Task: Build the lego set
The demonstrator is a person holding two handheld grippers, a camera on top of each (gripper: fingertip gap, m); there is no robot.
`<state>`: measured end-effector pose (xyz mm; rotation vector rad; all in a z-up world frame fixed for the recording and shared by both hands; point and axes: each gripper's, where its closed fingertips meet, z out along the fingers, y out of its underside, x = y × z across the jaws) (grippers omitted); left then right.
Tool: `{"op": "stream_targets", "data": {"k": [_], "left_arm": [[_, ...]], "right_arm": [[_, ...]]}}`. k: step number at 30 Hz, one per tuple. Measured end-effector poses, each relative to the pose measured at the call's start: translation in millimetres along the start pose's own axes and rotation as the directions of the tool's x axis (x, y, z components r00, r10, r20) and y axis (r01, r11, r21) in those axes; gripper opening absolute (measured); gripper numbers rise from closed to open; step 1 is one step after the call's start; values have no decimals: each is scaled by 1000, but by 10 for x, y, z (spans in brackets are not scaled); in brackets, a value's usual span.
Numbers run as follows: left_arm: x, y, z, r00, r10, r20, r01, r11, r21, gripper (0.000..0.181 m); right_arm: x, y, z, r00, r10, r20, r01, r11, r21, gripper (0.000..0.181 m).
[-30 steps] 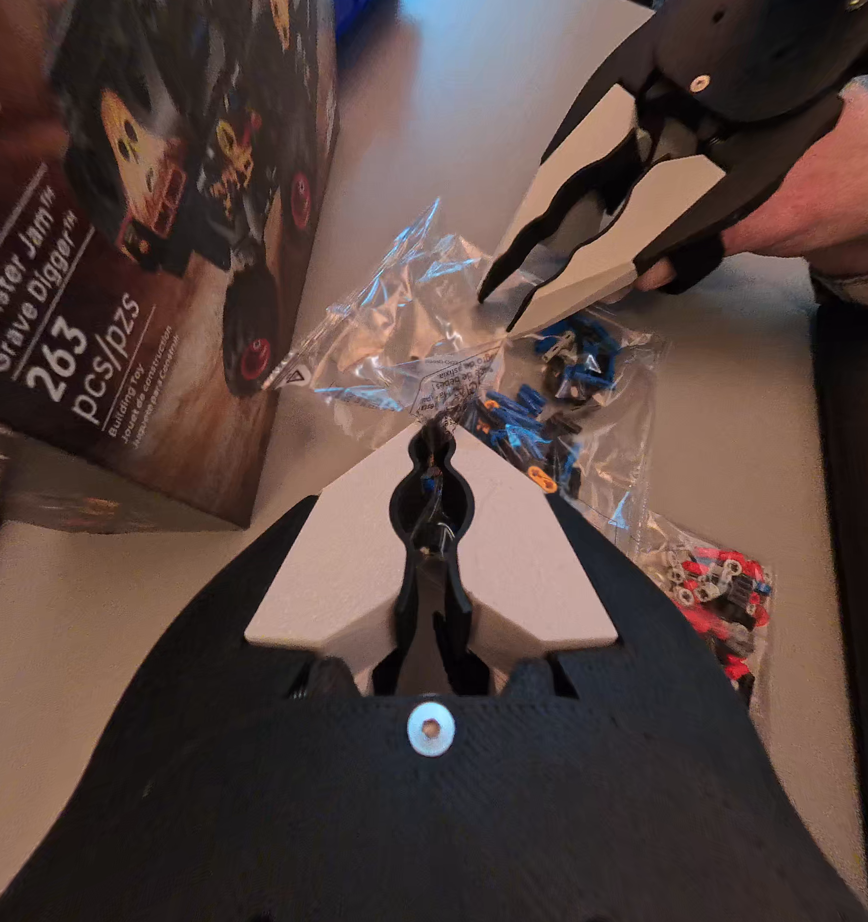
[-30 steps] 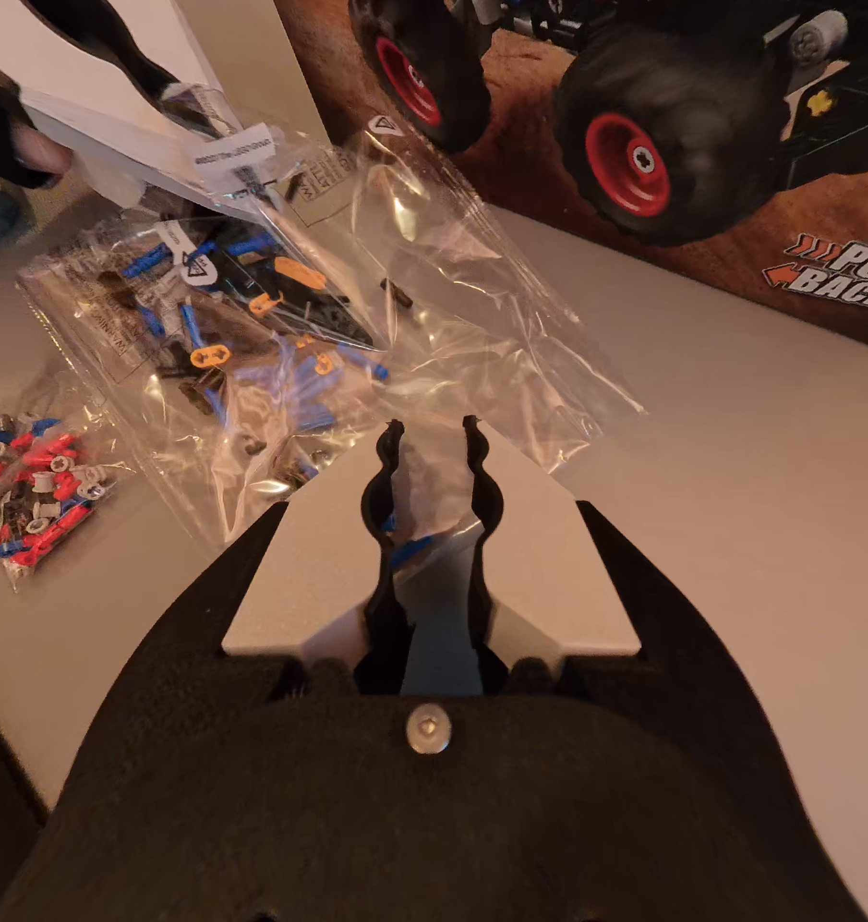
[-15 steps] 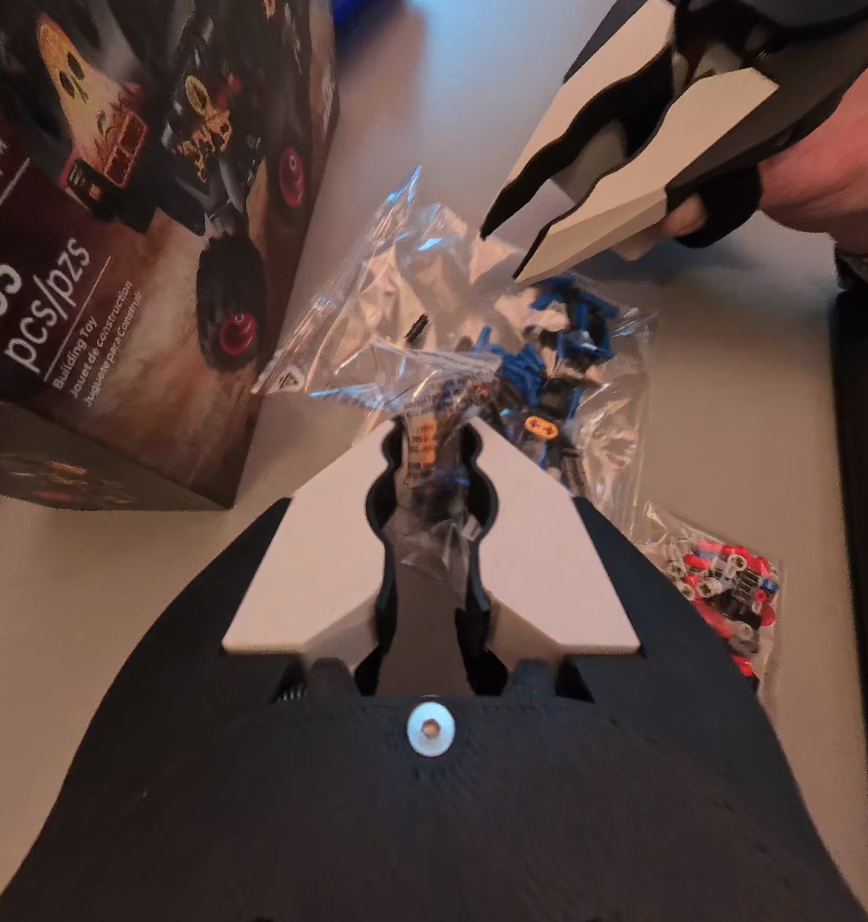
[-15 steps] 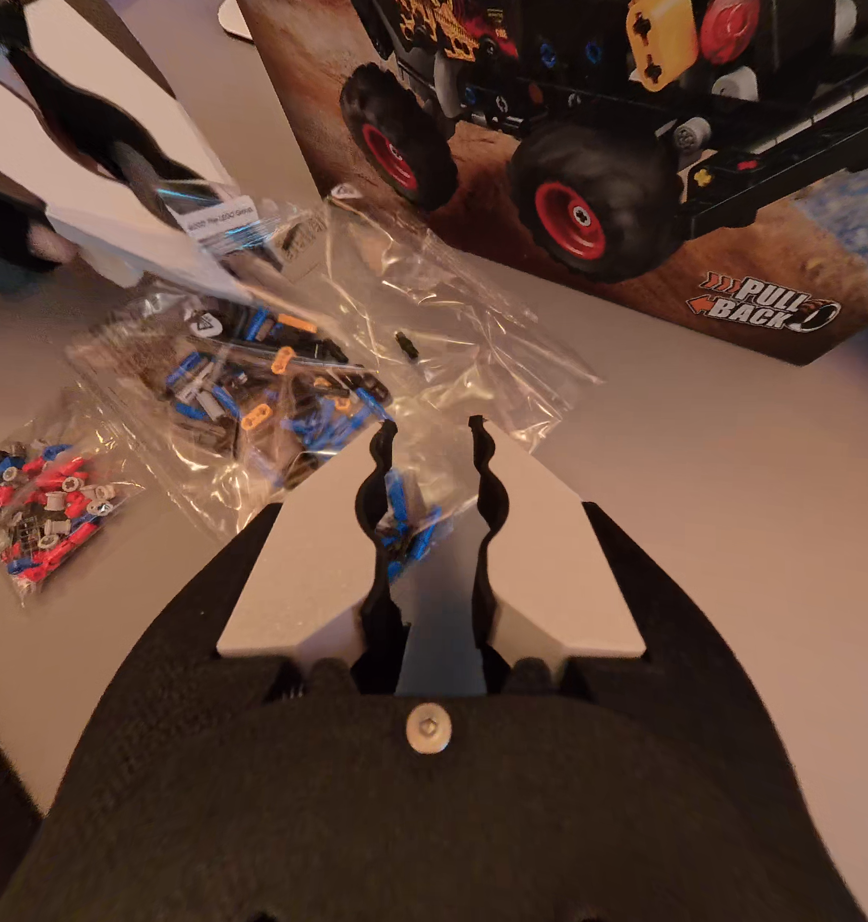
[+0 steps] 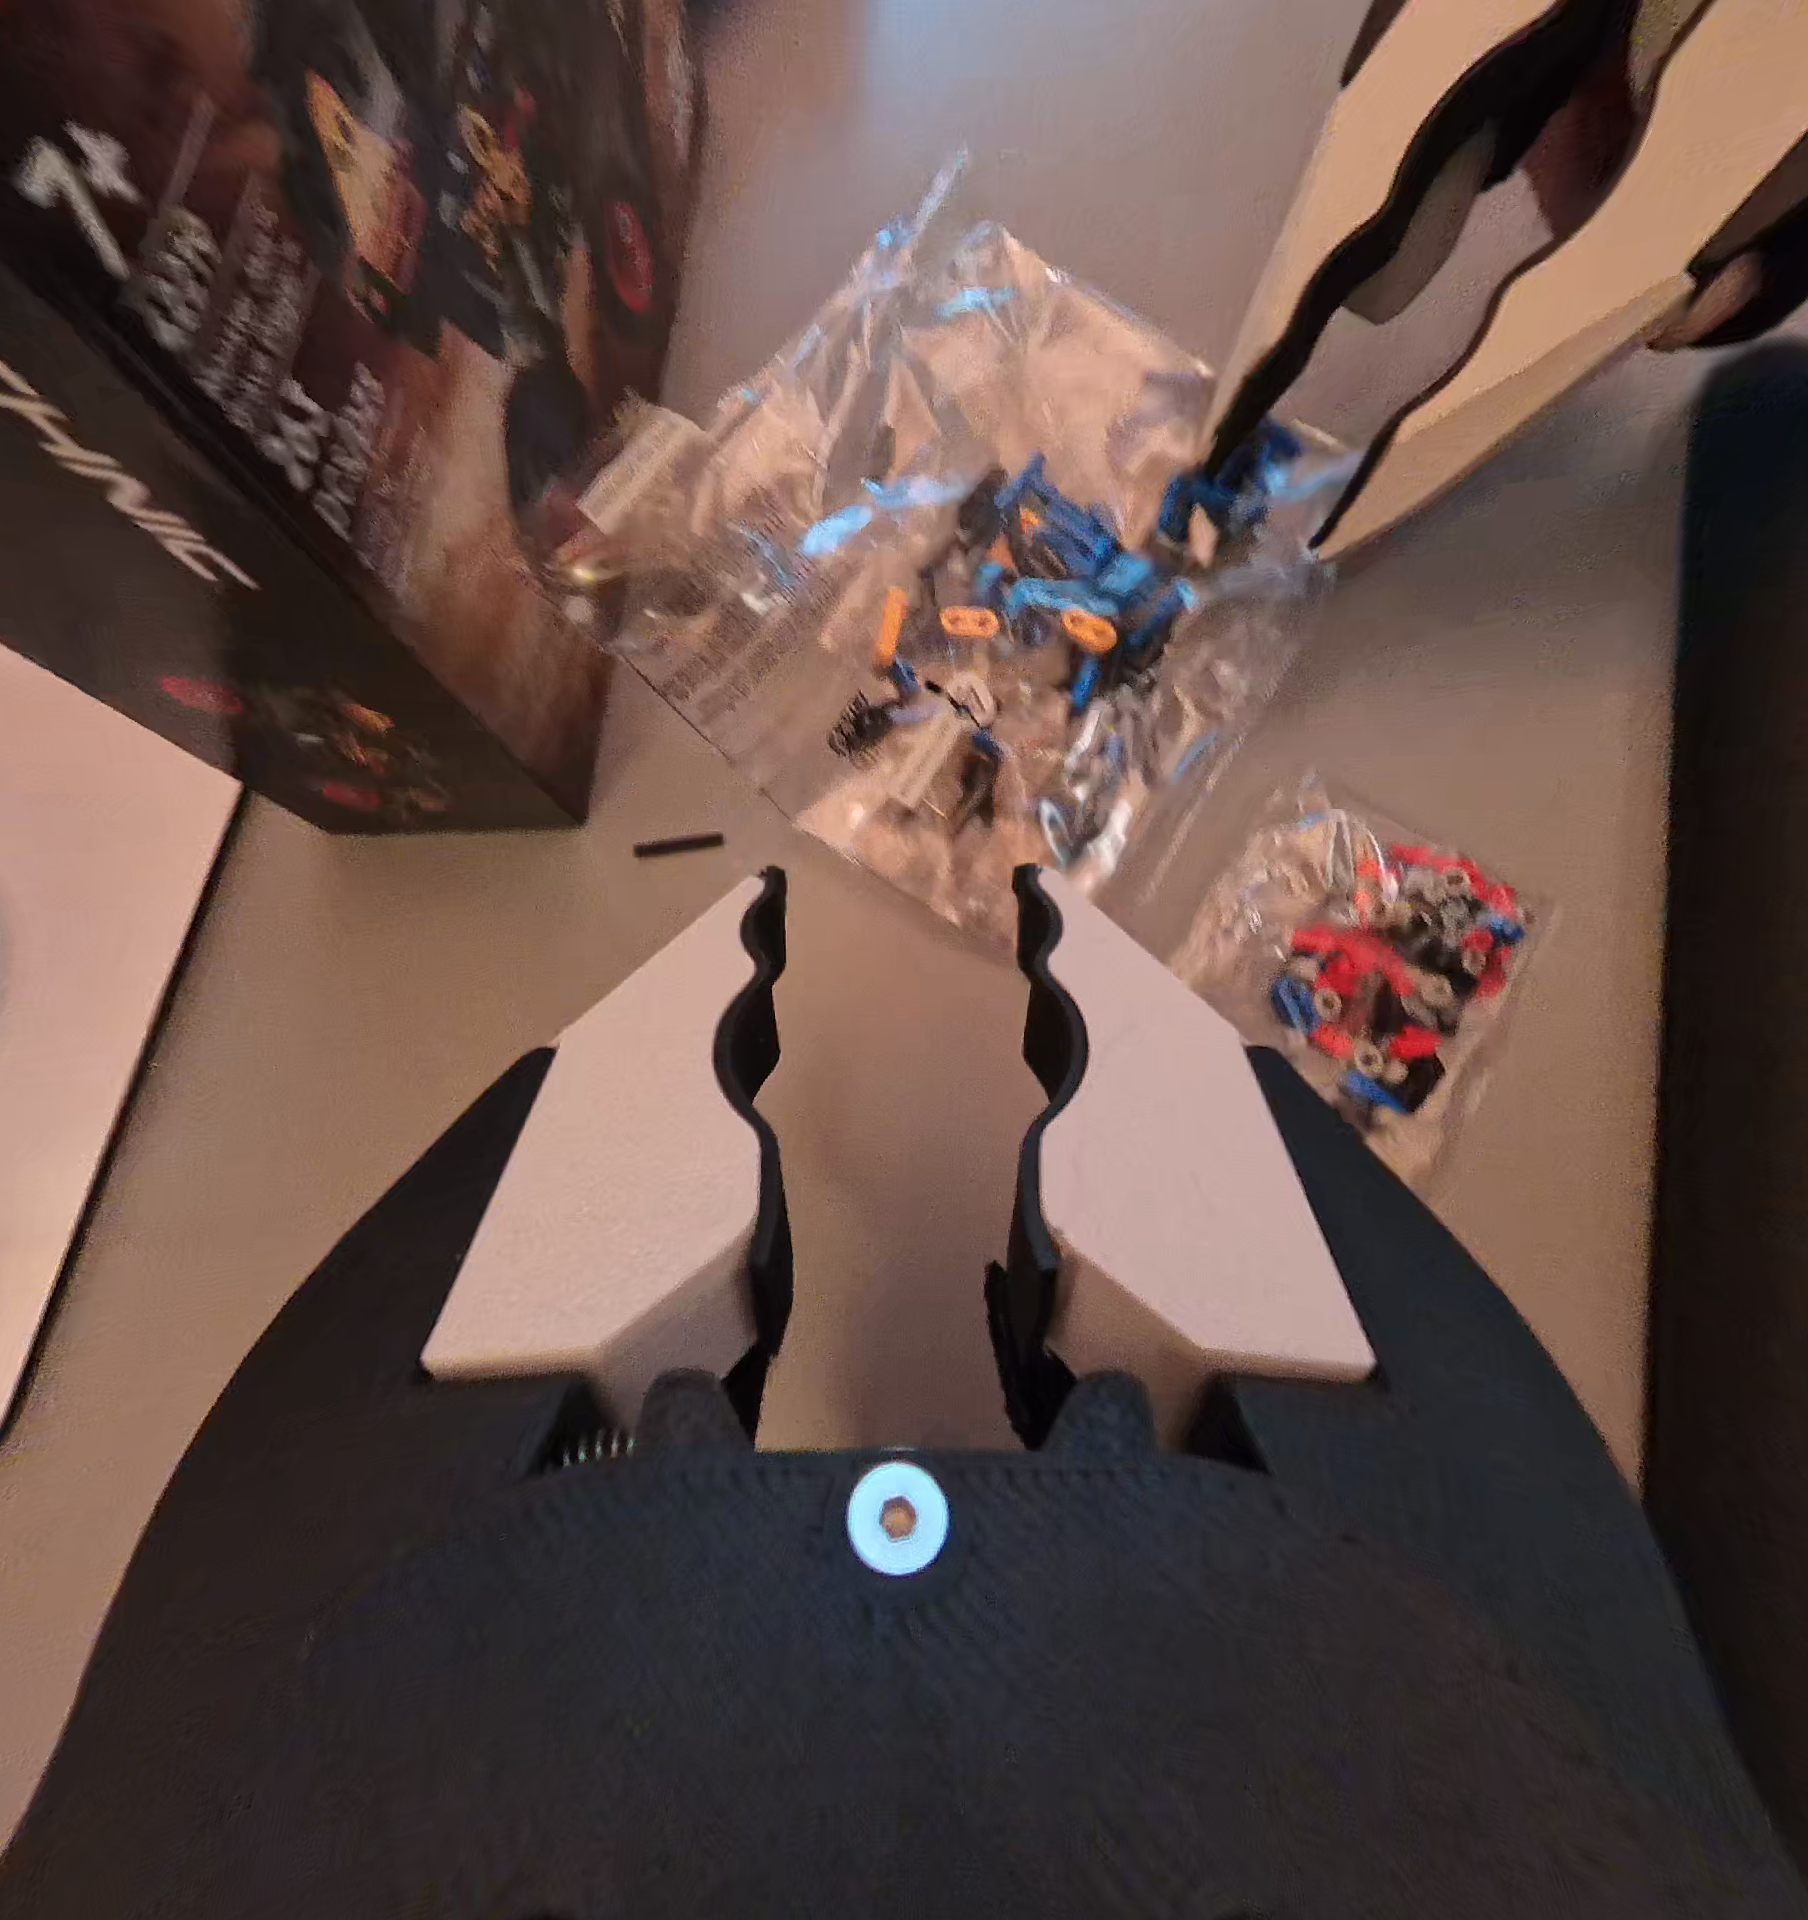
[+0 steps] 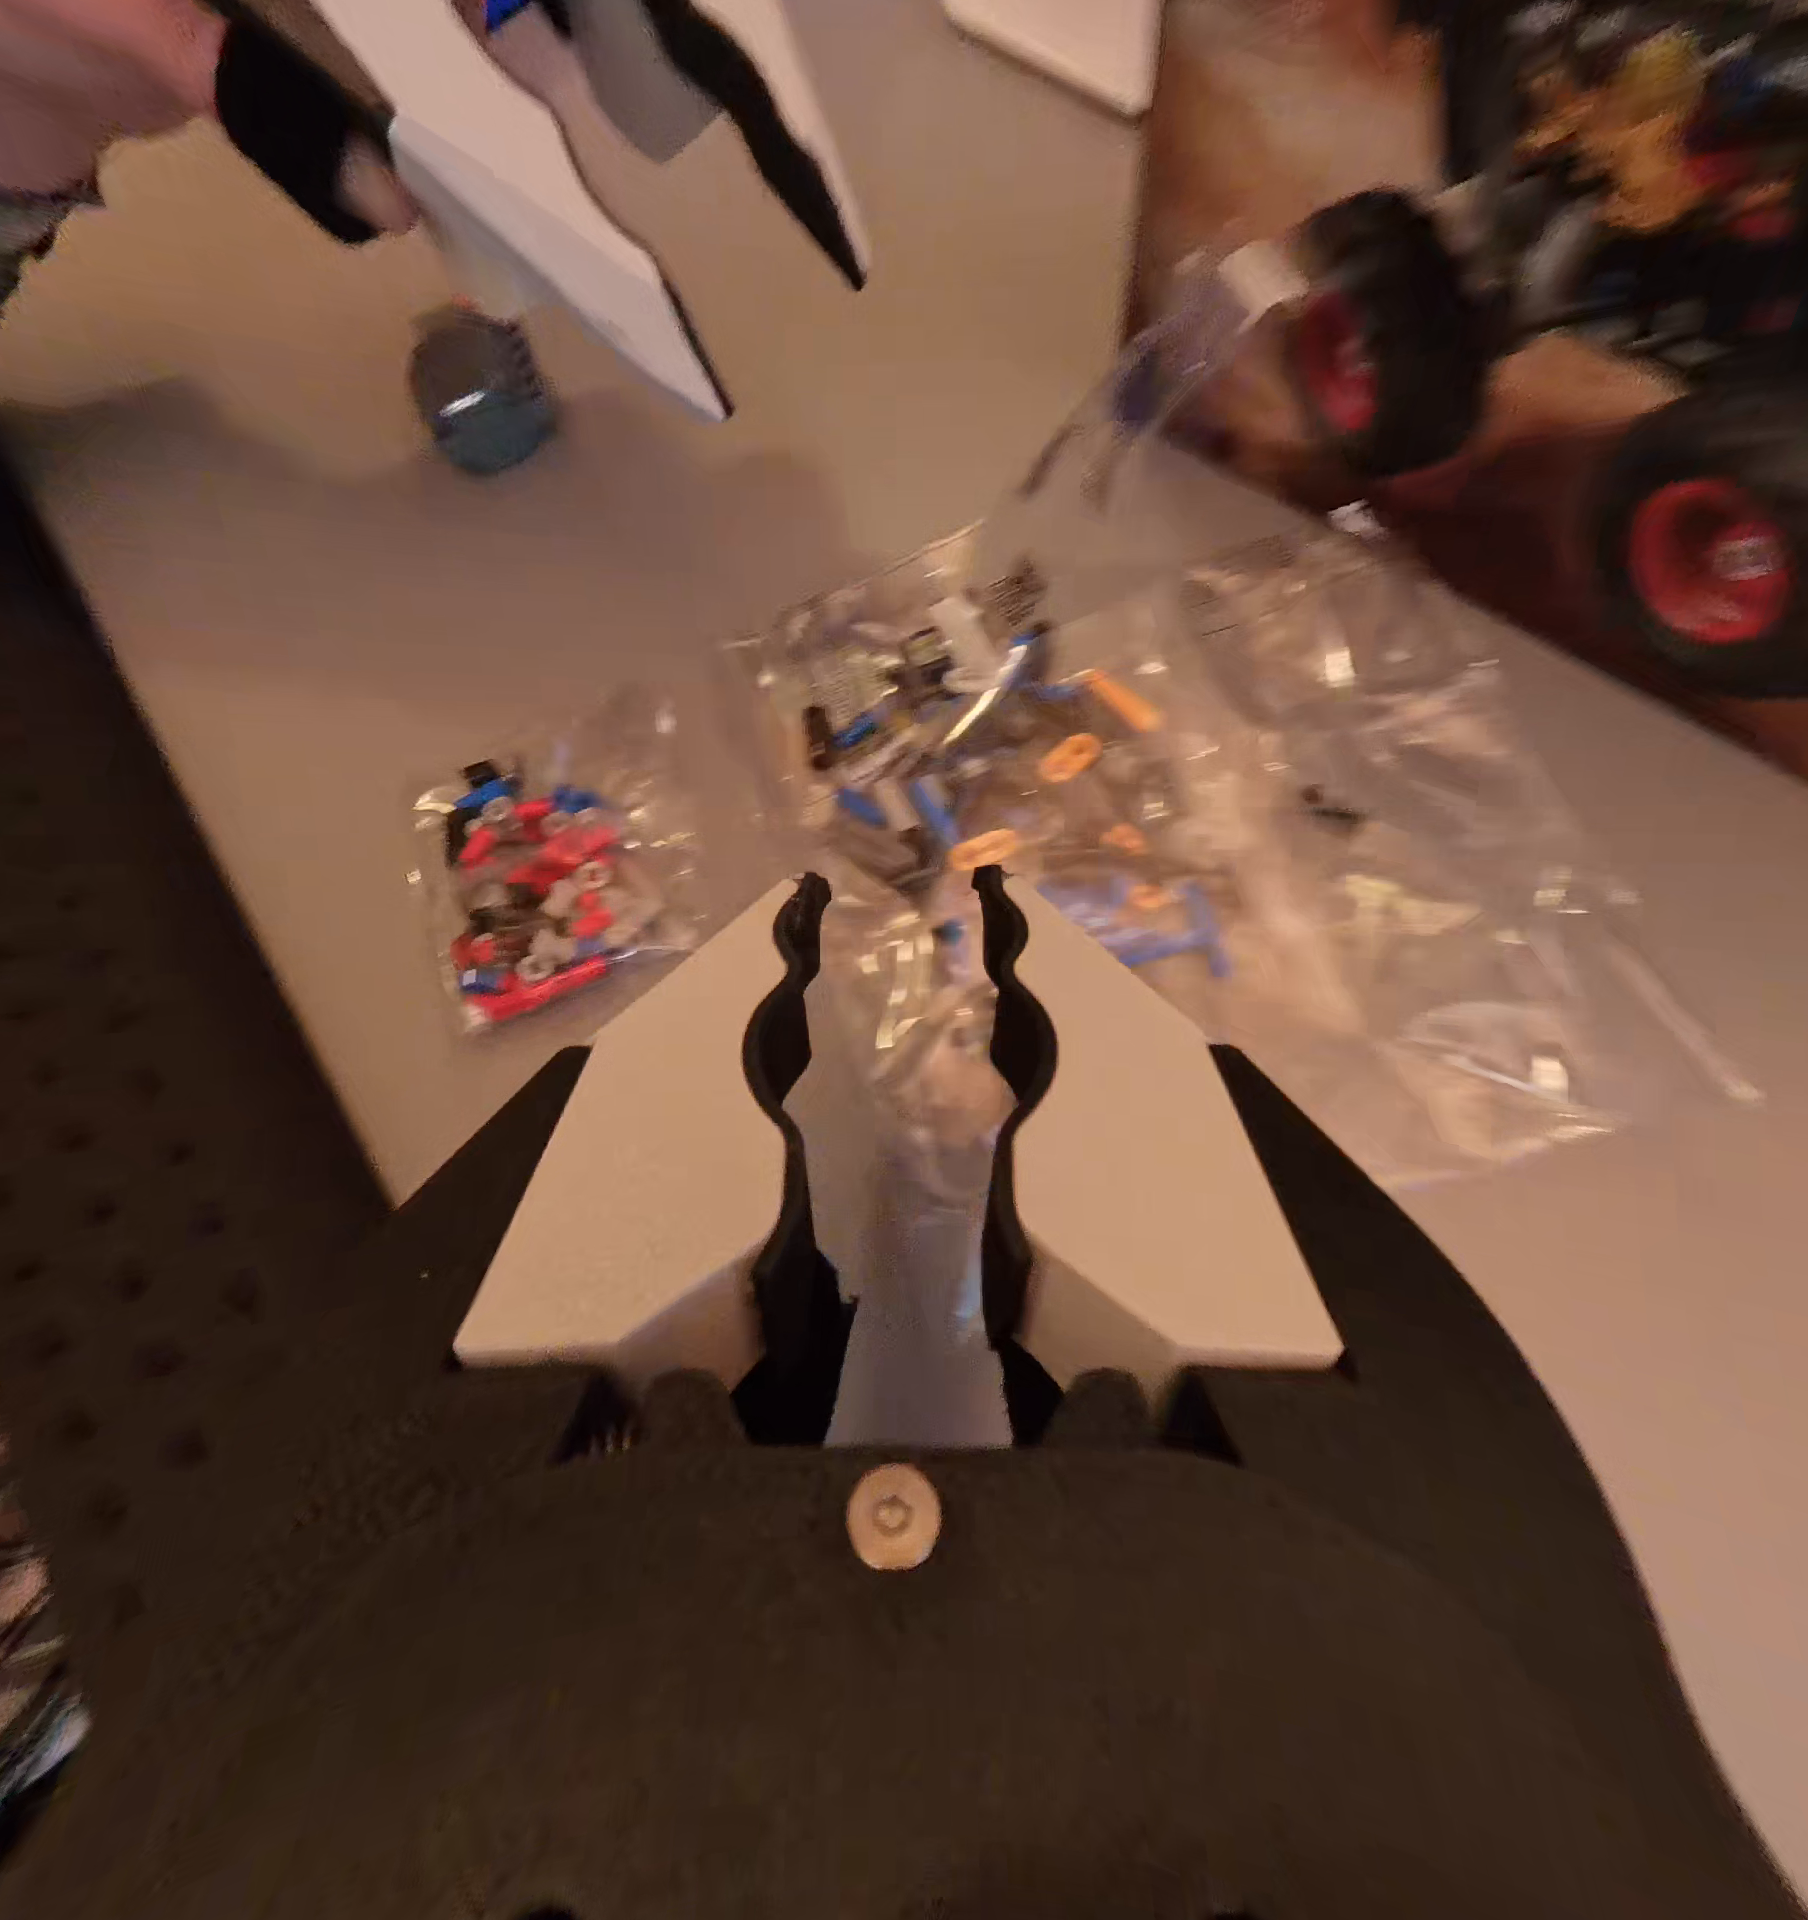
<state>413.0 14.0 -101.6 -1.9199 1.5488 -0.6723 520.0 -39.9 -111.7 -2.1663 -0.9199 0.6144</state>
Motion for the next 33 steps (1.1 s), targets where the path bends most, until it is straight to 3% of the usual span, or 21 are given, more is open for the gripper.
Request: {"op": "stream_targets", "data": {"k": [5,11,15,20,26,30,33], "left_arm": [[465,377,35,991,67,-119,-83,988,-133,41],[801,625,263,977,86,-196,-124,974,-192,33],[848,601,316,974,119,-193,-154,973,-173,20],[919,604,326,968,152,-200,-183,972,-147,12],[923,556,286,966,170,-195,-196,974,-117,17],[1055,572,264,946,127,-299,-172,977,-128,27],[1172,615,304,927,134,-350,-192,972,-135,18]], "right_arm": [[-550,170,247,980,82,179,-67,994,-91,34],[-685,214,485,976,106,192,-75,984,-159,35],[-696,210,600,979,81,189,-44,981,-191,26],[-792,244,704,968,78,239,-23,974,-223,0],[-909,168,647,962,-1,272,48,985,-166,0],[-1029,73,539,947,-26,320,63,993,-104,0],[-1095,45,495,941,-54,333,85,993,-80,0]]}}
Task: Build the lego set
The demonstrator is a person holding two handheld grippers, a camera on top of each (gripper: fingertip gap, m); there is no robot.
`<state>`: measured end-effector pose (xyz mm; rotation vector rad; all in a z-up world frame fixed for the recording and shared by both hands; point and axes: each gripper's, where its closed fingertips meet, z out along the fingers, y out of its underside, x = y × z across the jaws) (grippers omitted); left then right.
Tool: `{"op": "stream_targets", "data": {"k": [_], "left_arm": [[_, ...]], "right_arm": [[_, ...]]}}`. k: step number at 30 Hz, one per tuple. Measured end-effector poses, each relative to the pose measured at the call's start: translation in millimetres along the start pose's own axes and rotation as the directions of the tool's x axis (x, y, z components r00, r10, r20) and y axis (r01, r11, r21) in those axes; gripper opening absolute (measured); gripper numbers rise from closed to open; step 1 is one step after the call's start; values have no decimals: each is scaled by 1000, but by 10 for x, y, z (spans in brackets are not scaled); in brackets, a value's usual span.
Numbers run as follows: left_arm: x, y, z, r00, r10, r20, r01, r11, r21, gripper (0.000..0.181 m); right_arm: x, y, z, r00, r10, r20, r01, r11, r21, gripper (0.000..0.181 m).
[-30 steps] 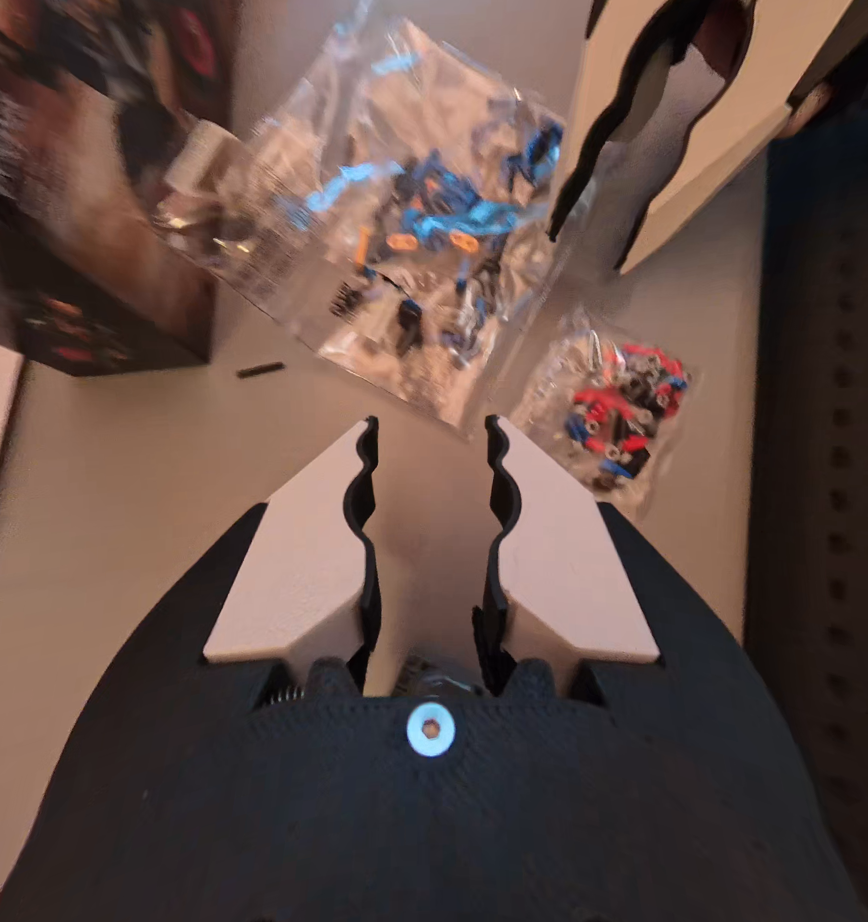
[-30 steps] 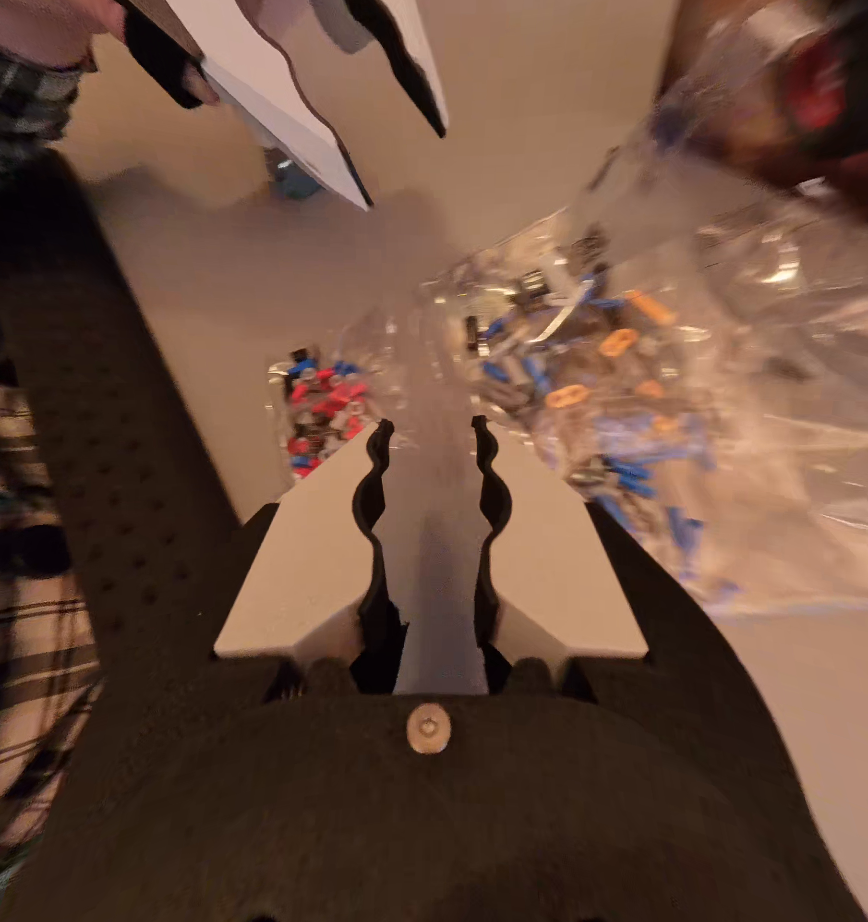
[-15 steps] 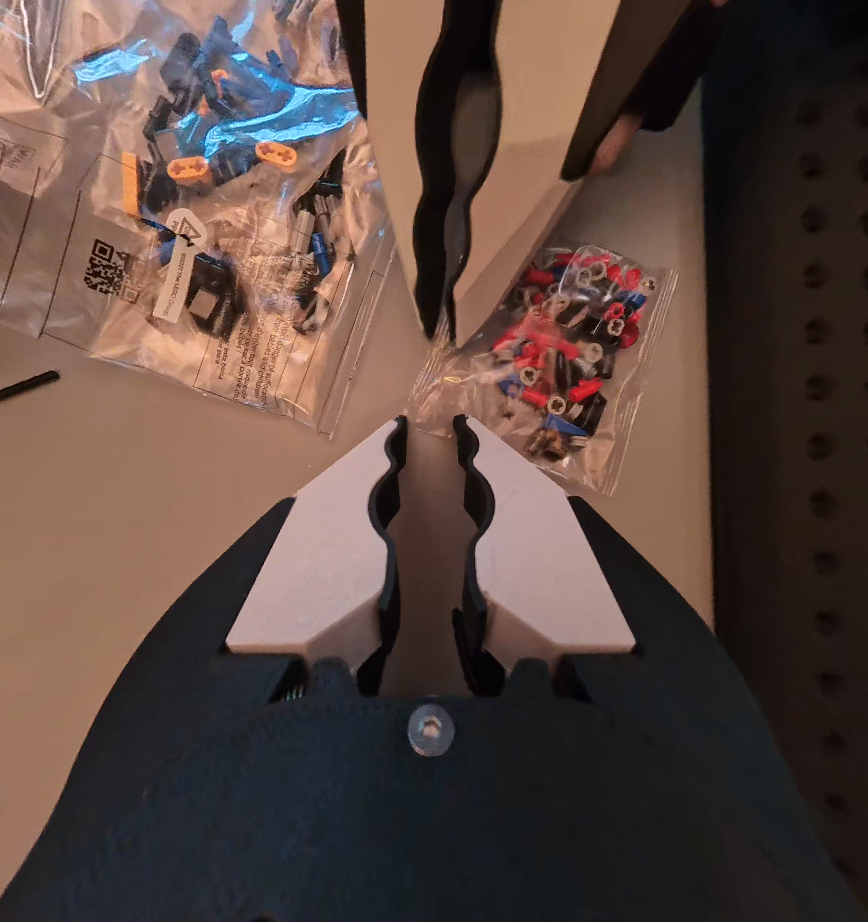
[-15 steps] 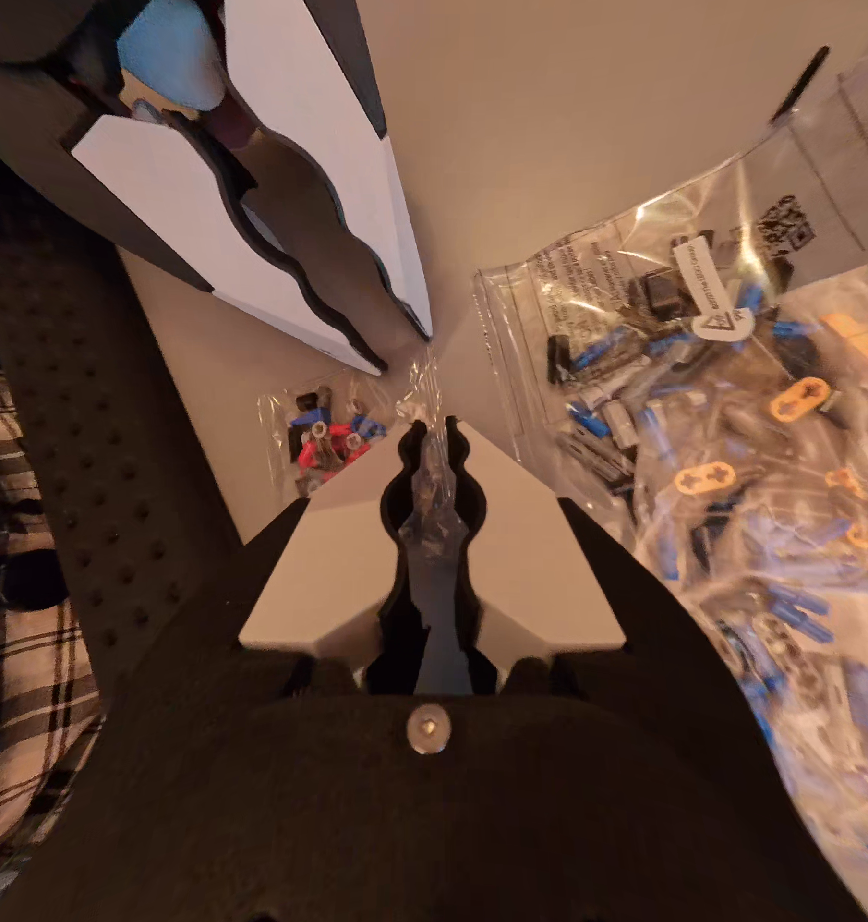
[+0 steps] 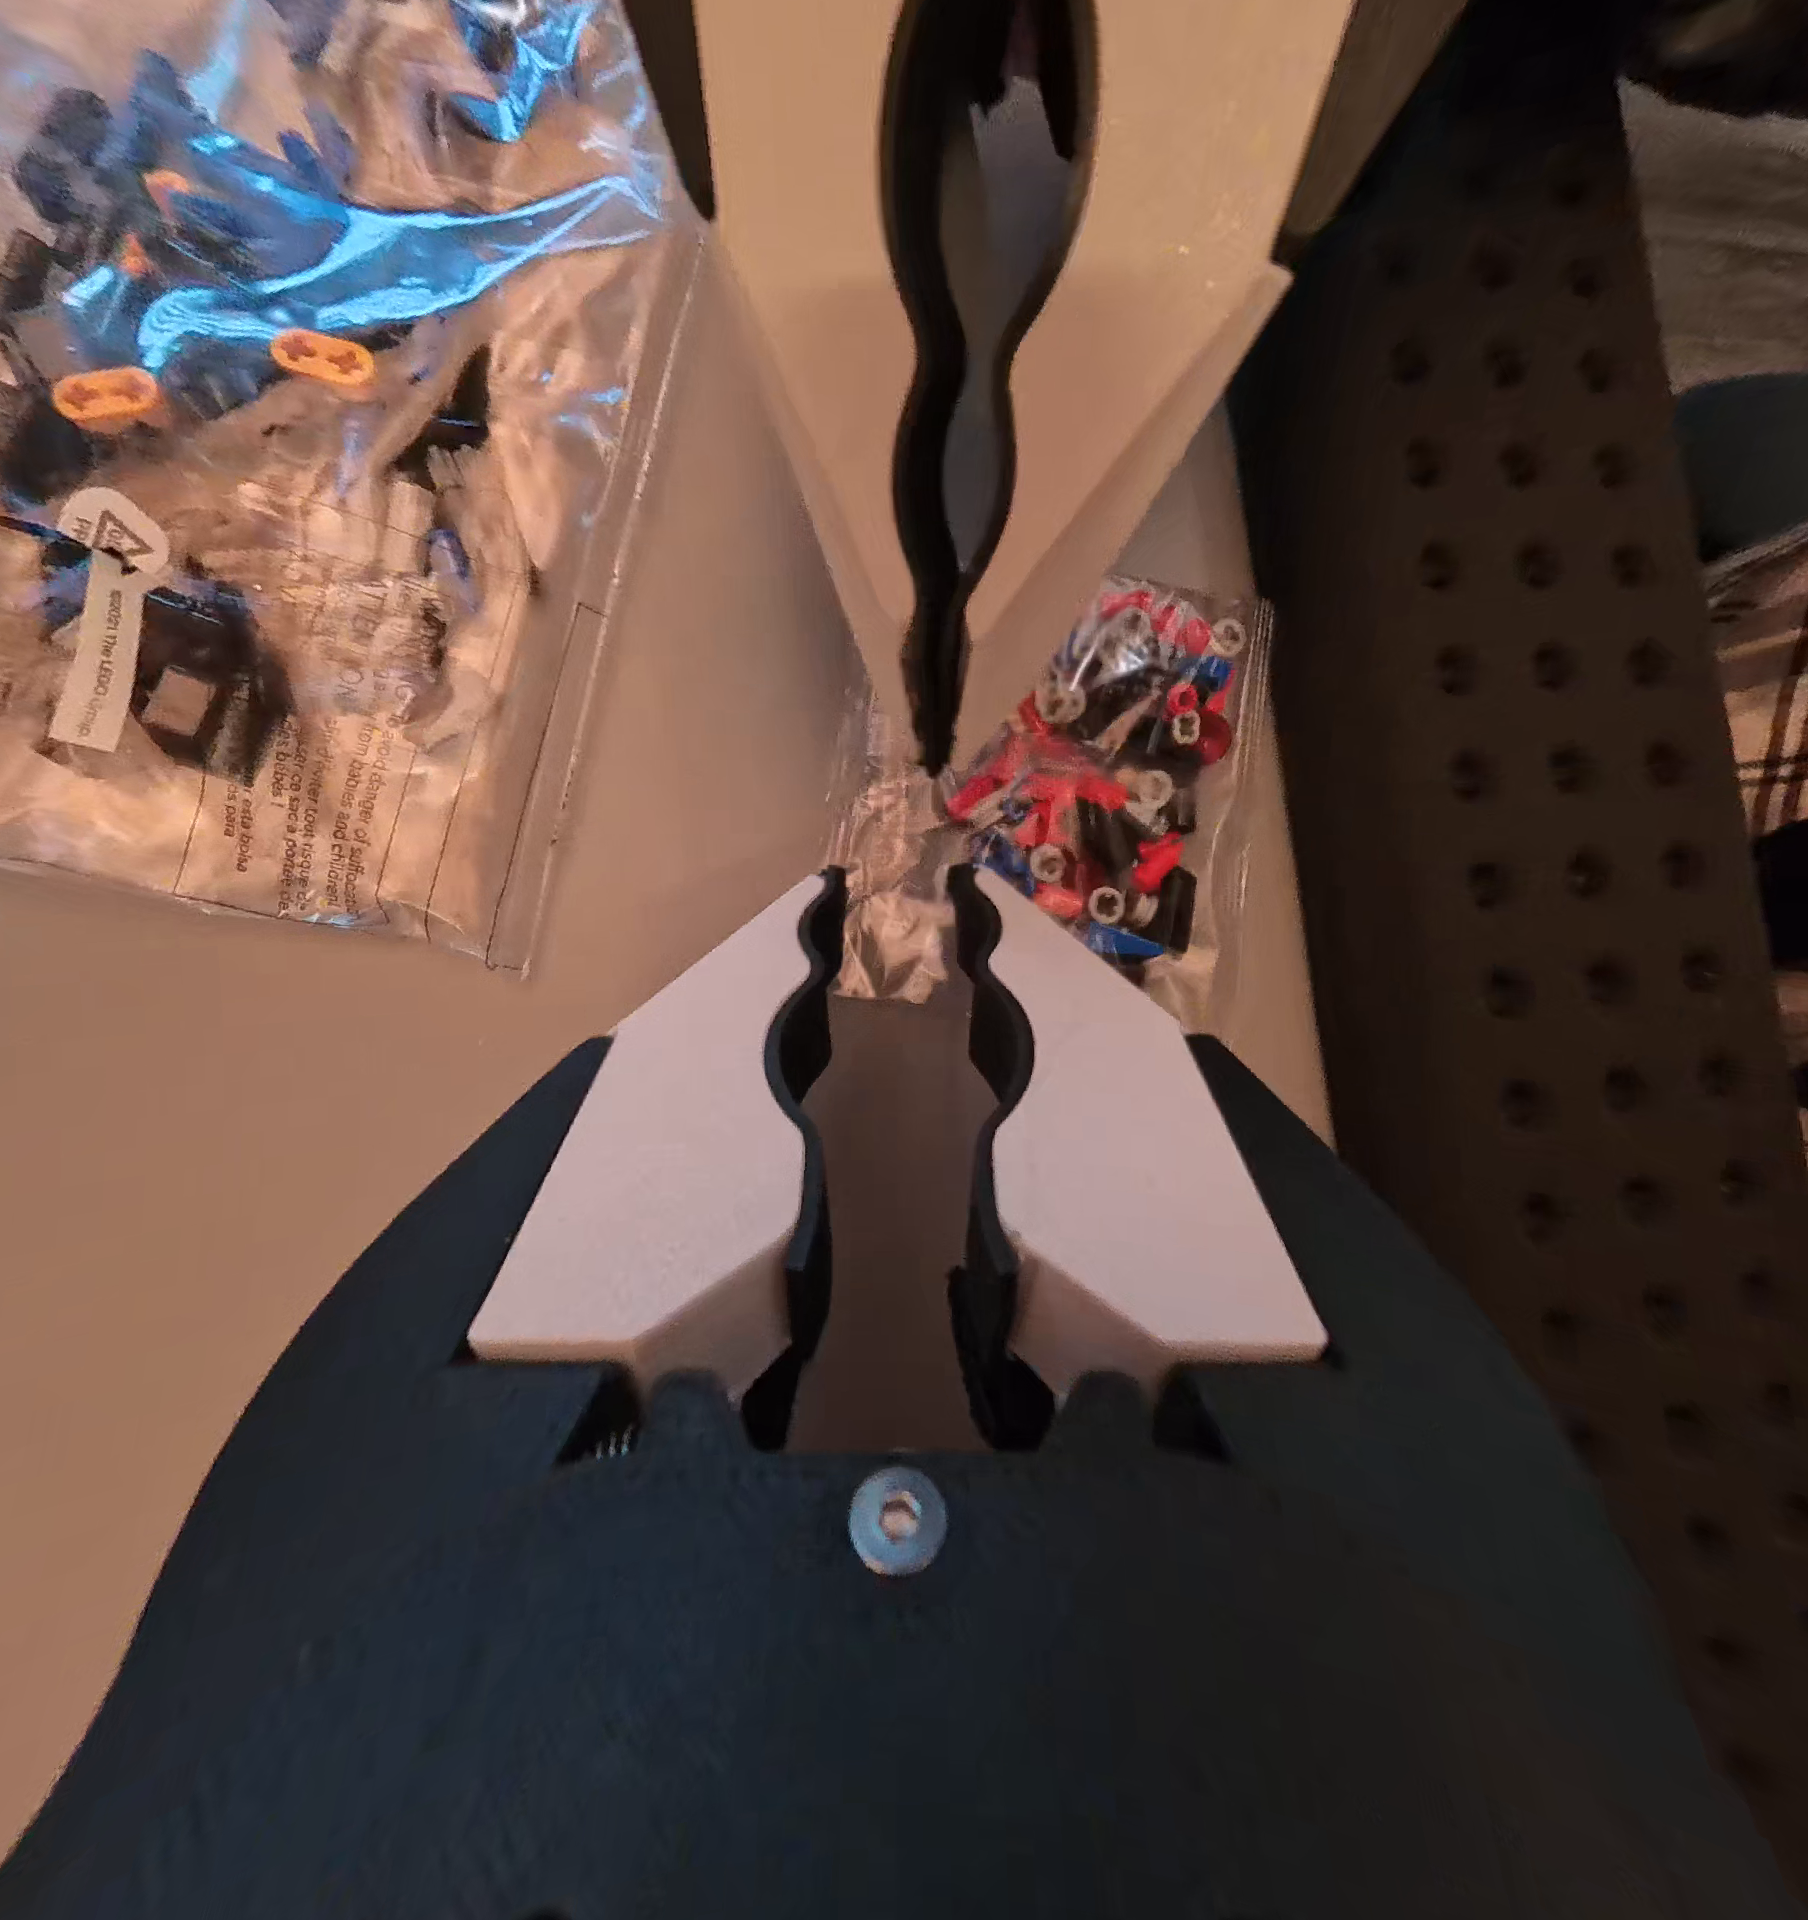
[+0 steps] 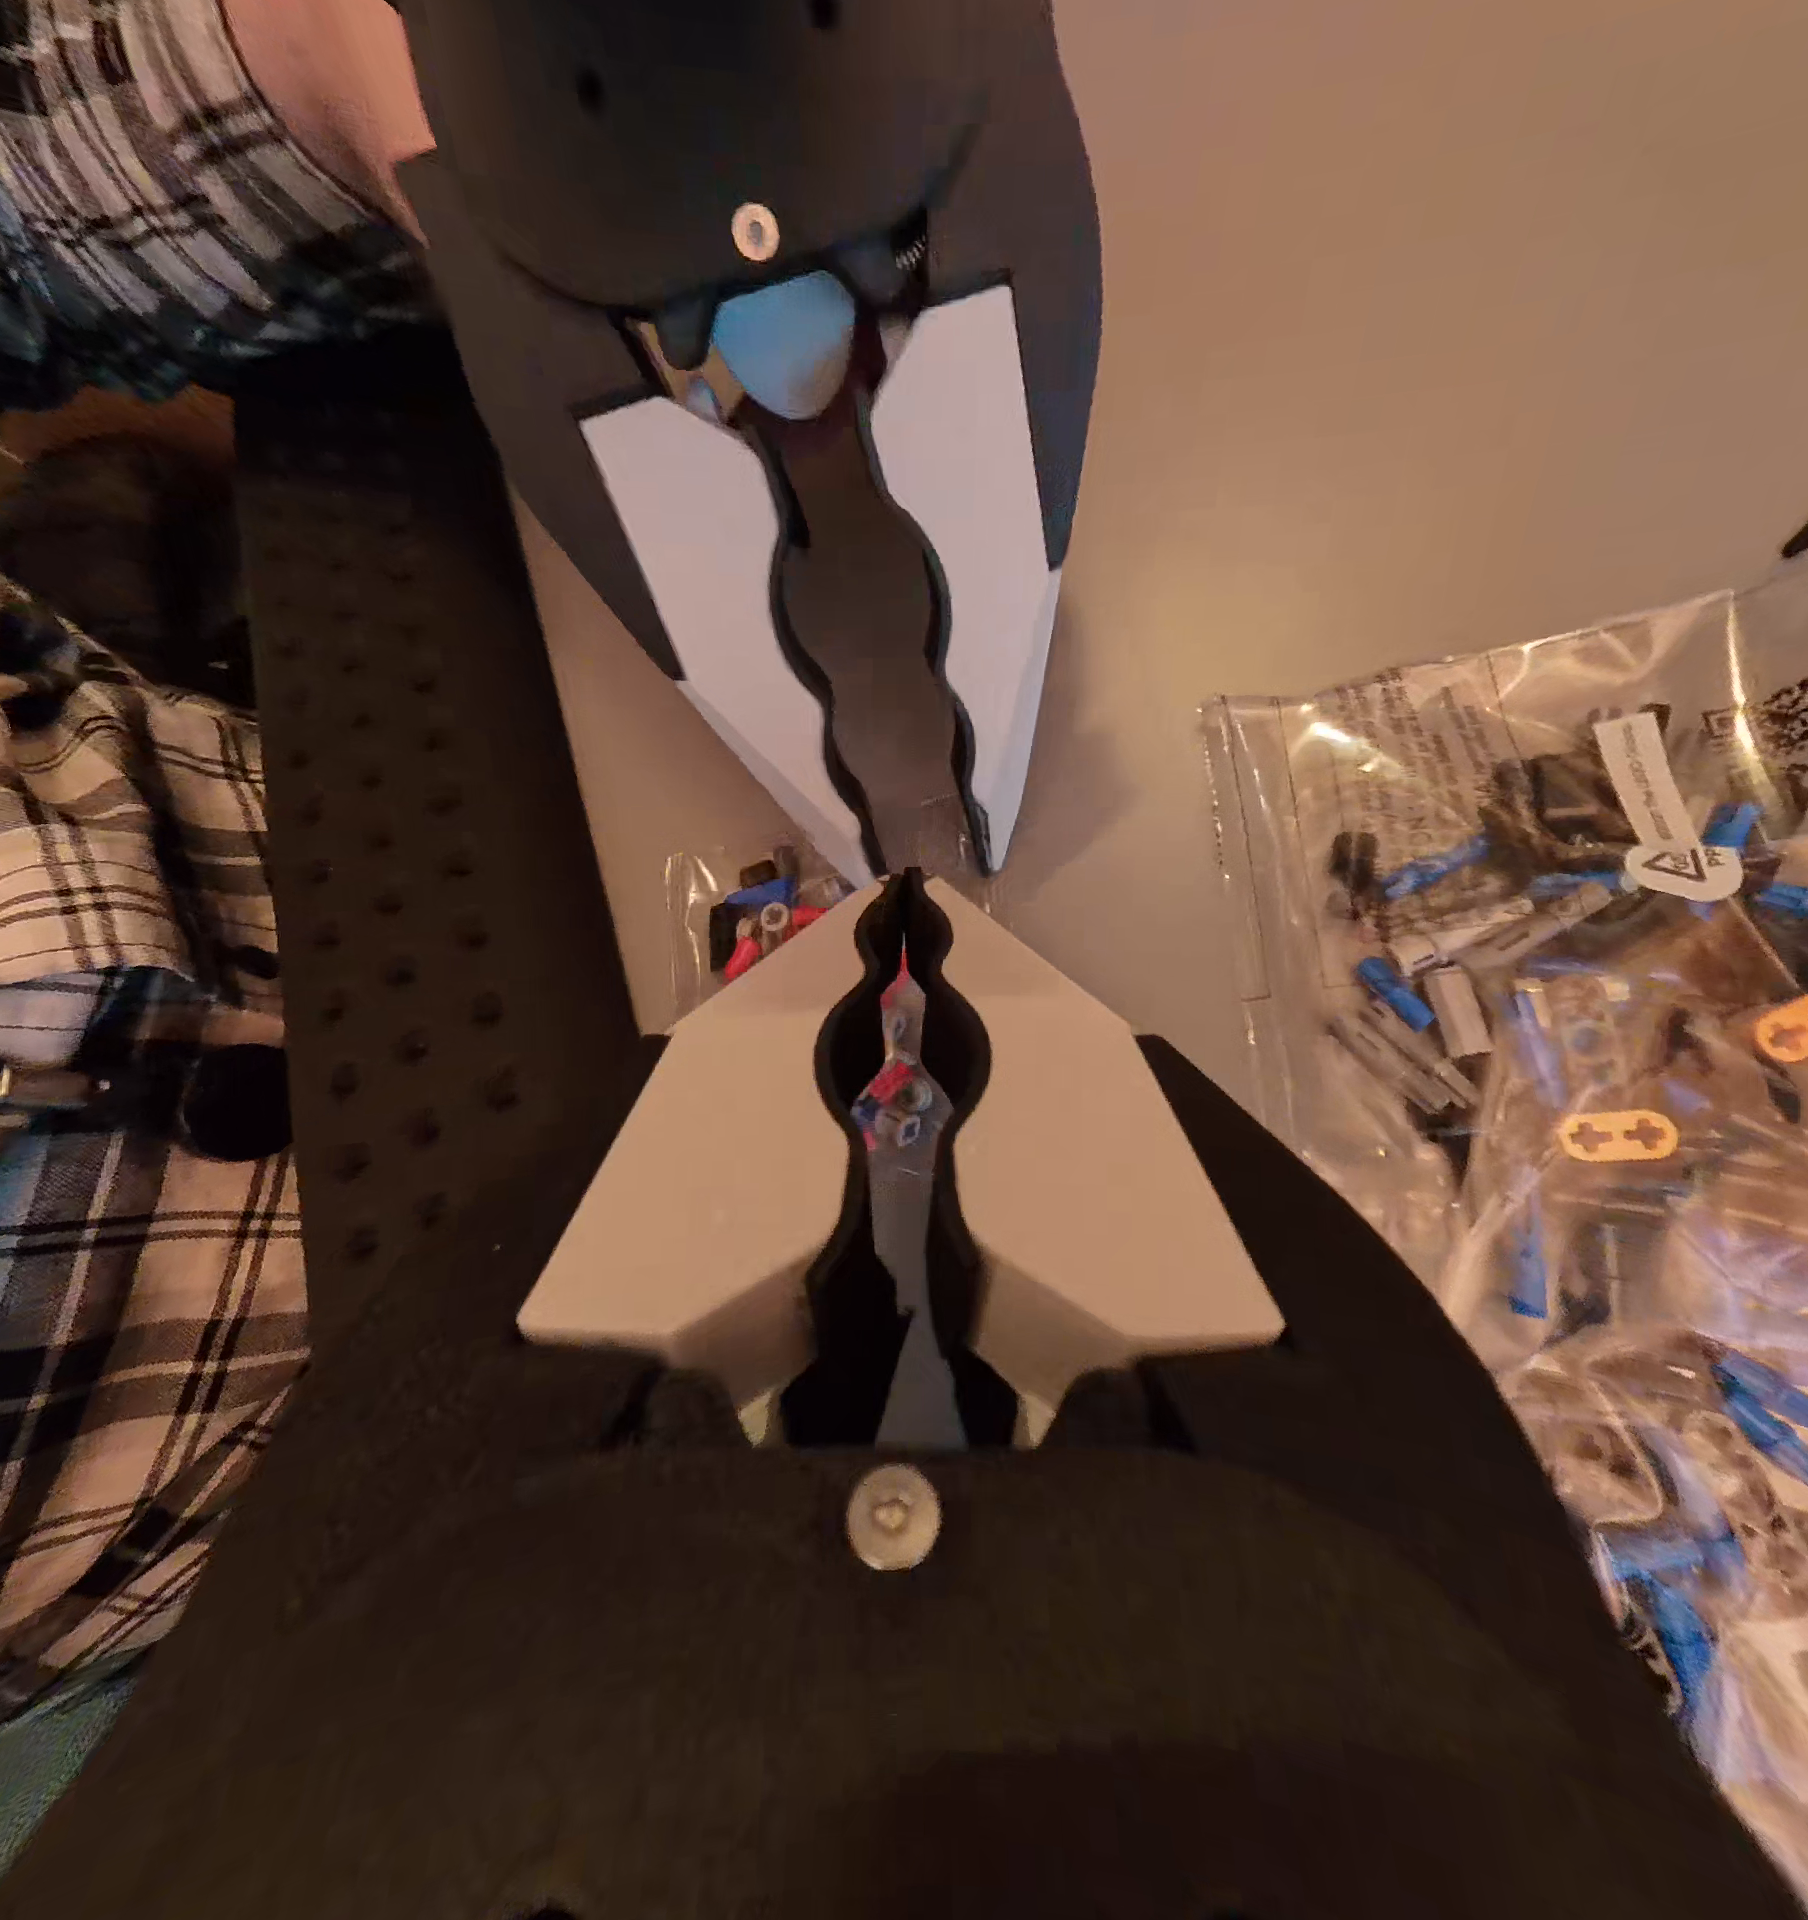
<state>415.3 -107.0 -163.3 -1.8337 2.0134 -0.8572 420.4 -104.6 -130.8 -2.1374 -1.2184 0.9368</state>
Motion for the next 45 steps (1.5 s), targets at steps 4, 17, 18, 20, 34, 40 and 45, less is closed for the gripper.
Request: {"op": "stream_targets", "data": {"k": [4,17,18,20,34,40,45], "left_arm": [[-15,3,25,999,-31,-11,31,1000,4,0],[246,-204,-83,980,182,75,-186,981,49,0],[242,-194,-93,979,183,84,-188,981,47,0],[251,-172,-125,980,178,87,-183,982,48,0],[222,-246,-327,999,21,-36,-15,986,164,30],[348,-203,-277,992,-6,-129,27,987,160,14],[333,-301,-317,993,8,-120,17,979,205,0]], "right_arm": [[48,6,-16,999,18,-31,-18,1000,0,0],[92,269,137,998,55,26,-49,983,-176,13],[82,280,158,998,54,28,-47,981,-186,3],[49,292,193,998,43,41,-34,981,-191,0],[-191,13,-158,988,-146,-57,146,989,-9,0],[-174,-11,-165,983,-153,-98,153,988,0,0],[-188,-31,-180,986,-139,-97,141,990,15,0]]}}
